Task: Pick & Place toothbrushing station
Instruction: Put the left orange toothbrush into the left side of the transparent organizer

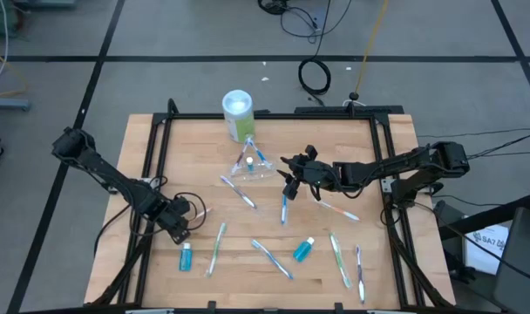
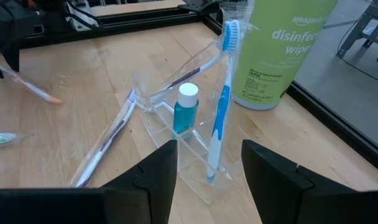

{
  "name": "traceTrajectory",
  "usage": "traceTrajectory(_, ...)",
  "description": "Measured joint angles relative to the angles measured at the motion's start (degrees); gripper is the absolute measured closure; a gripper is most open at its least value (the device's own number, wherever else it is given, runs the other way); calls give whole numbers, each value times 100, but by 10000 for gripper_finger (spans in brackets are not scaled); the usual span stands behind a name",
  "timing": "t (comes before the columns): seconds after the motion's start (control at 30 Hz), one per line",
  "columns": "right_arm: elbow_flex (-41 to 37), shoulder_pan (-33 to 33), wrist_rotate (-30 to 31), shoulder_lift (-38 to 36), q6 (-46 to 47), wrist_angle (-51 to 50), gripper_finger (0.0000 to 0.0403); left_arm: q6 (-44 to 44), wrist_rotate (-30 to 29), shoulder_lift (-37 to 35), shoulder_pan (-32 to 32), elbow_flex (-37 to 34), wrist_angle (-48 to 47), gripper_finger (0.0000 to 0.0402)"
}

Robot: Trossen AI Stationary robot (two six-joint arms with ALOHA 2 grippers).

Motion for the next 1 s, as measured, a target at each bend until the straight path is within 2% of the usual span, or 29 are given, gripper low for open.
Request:
traceTrajectory(0.23, 0, 0, -4, 0, 29, 2, 232, -73, 67, 4, 165, 19, 32, 346)
traceTrajectory(0.37, 0, 0, -4, 0, -340, 27, 232, 51, 241, 4, 341, 175, 134, 376)
traceTrajectory(0.53, 0, 0, -86, 0, -930, 48, 232, 424, 215, 7, 552, 347, 297, 392)
traceTrajectory(0.63, 0, -4, -719, 0, -1485, 149, 232, 825, 30, 8, 680, 569, 425, 376)
traceTrajectory(0.8, 0, 79, -2327, 4, -2803, 422, 232, 1959, -142, 9, 996, 1054, 784, 372)
traceTrajectory(0.9, 0, 219, -2719, 4, -3239, 808, 232, 2999, -368, 4, 1213, 1311, 1301, 389)
traceTrajectory(1.0, 0, 381, -2854, 19, -3659, 1041, 232, 4351, -679, 4, 1431, 1444, 2281, 392)
